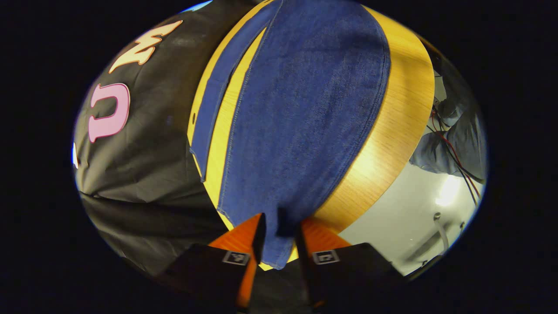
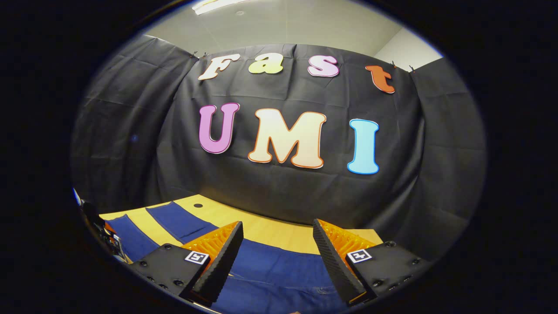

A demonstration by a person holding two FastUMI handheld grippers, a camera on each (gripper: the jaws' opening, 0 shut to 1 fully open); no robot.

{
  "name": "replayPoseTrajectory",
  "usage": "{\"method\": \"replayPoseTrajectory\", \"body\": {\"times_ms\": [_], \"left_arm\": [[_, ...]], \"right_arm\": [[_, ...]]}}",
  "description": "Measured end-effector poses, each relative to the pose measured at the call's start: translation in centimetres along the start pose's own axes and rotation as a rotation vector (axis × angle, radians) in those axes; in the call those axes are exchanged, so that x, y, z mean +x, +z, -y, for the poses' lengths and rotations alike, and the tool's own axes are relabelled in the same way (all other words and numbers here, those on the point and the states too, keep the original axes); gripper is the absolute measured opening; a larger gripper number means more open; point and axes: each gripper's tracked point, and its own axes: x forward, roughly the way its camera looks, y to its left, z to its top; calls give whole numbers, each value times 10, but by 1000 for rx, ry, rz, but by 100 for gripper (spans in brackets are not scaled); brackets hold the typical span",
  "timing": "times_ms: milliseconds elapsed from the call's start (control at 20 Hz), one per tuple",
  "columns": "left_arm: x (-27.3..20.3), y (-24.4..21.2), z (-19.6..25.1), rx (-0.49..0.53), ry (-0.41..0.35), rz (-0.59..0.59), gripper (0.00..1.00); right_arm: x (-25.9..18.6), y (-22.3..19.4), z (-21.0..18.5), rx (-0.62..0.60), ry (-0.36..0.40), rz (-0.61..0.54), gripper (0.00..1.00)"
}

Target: Grasp the waist and the cuffs of the jeans and fold them to make the two legs overlap; first hold the waist and fold one-third of the jeans toward the cuffs, then hold the cuffs and fold the remaining one-third in the same direction to finish folding.

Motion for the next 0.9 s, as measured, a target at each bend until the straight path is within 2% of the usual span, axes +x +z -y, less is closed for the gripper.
{"method": "replayPoseTrajectory", "body": {"times_ms": [50, 100, 150, 250, 550, 750, 900], "left_arm": [[-2, 0, 3, -11, -11, -4, 24], [-3, 1, 7, -28, -21, -6, 22], [-3, 1, 9, -33, -28, -8, 11], [-2, 2, 9, -32, -23, -16, 1], [-1, 1, 9, -50, -13, -50, 0], [0, 0, 8, -22, -10, -60, 0], [0, 0, 7, -21, -5, -65, 0]], "right_arm": [[-1, -4, 7, -17, -12, -7, 99], [-1, -9, 13, -38, -16, -18, 99], [-3, -18, 20, -68, -21, -34, 99], [-5, -35, 37, -152, -19, -74, 100], [-45, -102, 81, -511, 5, -160, 99], [-72, -141, 90, -658, 68, -190, 99], [-90, -185, 110, -781, 103, -270, 99]]}}
